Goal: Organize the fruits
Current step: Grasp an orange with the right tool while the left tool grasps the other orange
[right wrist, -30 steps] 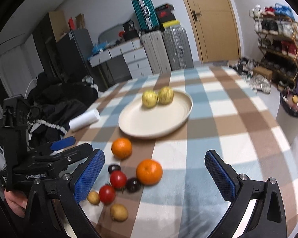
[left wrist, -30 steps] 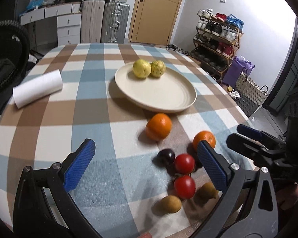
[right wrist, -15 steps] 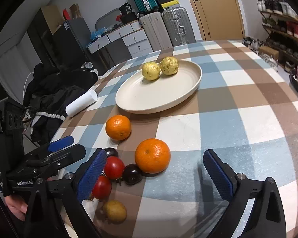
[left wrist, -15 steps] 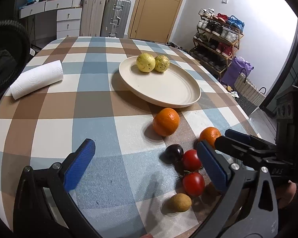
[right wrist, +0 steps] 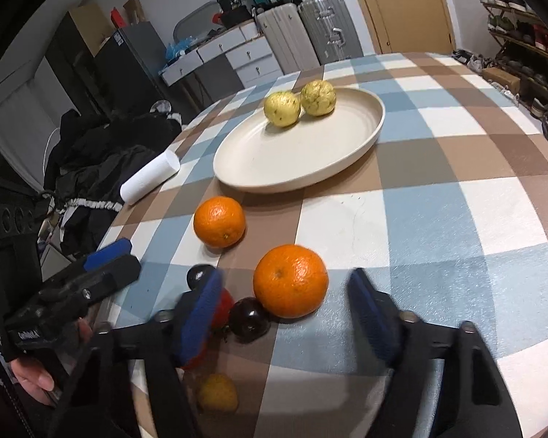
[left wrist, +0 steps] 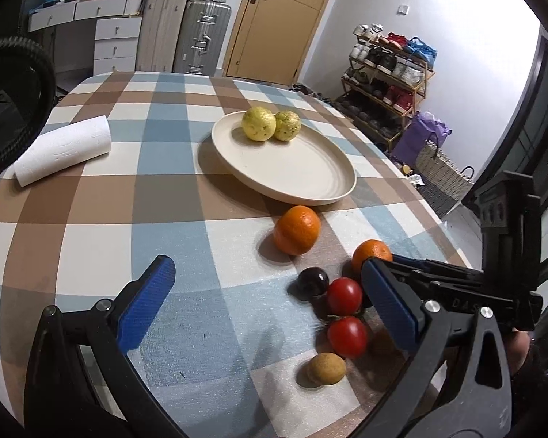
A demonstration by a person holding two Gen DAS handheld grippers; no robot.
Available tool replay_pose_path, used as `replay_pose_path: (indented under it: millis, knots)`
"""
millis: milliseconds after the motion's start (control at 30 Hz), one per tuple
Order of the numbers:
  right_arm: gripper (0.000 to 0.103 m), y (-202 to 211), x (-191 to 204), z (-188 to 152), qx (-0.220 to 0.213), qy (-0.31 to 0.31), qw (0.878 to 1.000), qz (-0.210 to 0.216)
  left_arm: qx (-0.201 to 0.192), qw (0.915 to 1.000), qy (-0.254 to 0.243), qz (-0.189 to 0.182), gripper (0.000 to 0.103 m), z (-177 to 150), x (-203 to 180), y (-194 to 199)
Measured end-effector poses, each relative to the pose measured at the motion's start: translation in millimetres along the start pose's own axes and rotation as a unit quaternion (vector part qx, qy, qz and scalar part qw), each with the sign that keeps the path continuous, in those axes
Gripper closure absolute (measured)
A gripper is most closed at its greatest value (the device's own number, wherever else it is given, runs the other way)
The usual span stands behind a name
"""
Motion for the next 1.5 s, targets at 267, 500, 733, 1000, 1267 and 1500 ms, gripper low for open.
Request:
replay_pose_path:
  millis: [267,500,733,1000,1267,1500]
  knots:
    - [0.061,4.6,-6.4,-6.7,-0.011,-0.018,1.000,0.005,0.015,0.9998,-0.007,-0.010,0.001,7.5,-7.0,-8.7]
    - [0.061,15.1,-7.4,-3.3,-0.036,-0.004,0.999,0.004,0.044,0.9989,-0.009,-0.014,0.001,18.6,-14.8,-32.9]
    - [0.061,26.3,-14.9,7.6,-0.064,0.007,0.998,0.002,0.085,0.9961,-0.021,-0.012,0.001,23.8,-19.9,-66.4]
    - [0.061,29.1,-24.0,16.2,-0.078,0.028,0.997,-0.005,0.107,0.9938,-0.018,-0.023,0.026,26.0,-19.9,-87.2]
    - [0.061,26.5,-32.4,18.1,-0.085,0.024,0.996,0.008,0.124,0.9913,-0.034,-0.030,0.048,24.4,-24.2,-95.1]
    - [0.061,25.2,-34.4,17.2,-0.085,0.022,0.996,0.018,0.121,0.9912,-0.038,-0.037,0.066,24.6,-24.1,-93.5]
Point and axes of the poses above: each gripper's, at about its wrist camera, not at the fingertips, and y roughly against the way its jaws point, x to its left, z to its top, the point moved 1 cm from there along -y, roughly the way its jaws point, and after that the axes turned 15 degrees about y, right-handed, at the moved point
